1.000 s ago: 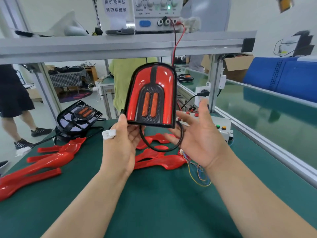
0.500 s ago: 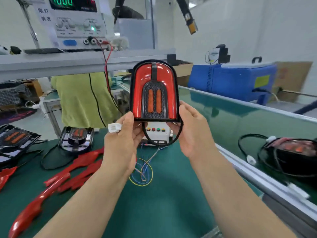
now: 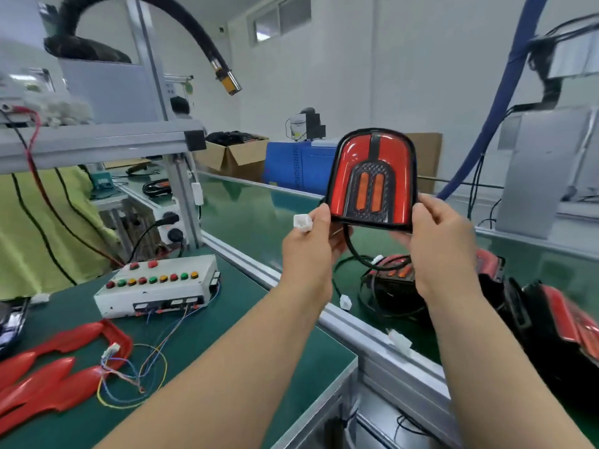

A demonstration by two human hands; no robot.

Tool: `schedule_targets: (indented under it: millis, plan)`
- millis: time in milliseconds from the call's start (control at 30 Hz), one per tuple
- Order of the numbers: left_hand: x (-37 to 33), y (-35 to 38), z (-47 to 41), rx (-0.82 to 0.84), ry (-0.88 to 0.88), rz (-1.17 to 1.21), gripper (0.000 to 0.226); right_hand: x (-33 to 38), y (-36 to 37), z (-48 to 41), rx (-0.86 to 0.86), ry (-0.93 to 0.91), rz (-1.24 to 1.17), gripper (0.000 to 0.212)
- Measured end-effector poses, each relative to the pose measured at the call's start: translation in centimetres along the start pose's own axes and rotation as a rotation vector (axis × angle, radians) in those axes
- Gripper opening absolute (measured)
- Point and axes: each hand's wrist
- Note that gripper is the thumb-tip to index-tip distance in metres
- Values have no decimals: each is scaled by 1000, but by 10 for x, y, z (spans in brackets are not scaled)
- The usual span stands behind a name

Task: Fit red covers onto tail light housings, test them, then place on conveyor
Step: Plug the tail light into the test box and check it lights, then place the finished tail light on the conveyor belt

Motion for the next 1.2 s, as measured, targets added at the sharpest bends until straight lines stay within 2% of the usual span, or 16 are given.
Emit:
schedule_targets:
  millis: [167,400,567,667,867,1000,1100,1200]
  plan:
    - [21,59,2,73,-124,-18,20,12,-63,-11,-136,-30,132,38]
    - [53,104,17,120,-280,-126,20,7,-121,-5,-269,74,178,36]
    - [73,122,30,147,-325,-277,28,-6,-152,7,-386,185,135,53]
    - [80,128,34,162,-317,-358,20,-19,-161,12,-424,244,170,60]
    - [85,125,29,226,-283,-459,17,-33,-162,18,-442,307,199,50]
    - [85,122,29,284,-268,-487,13,-26,-162,19,-449,246,327,43]
    - [83,118,30,304,-282,-510,10,-20,-164,21,-397,215,411,45]
    - [81,111,31,327,-288,-524,21,-14,-160,24,-356,113,496,43]
Point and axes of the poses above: each hand's wrist, its own z-axis away from the middle knuckle, its own y-axis out of the palm, x = y × z, and after that the axes turned 3 degrees about x, right-handed
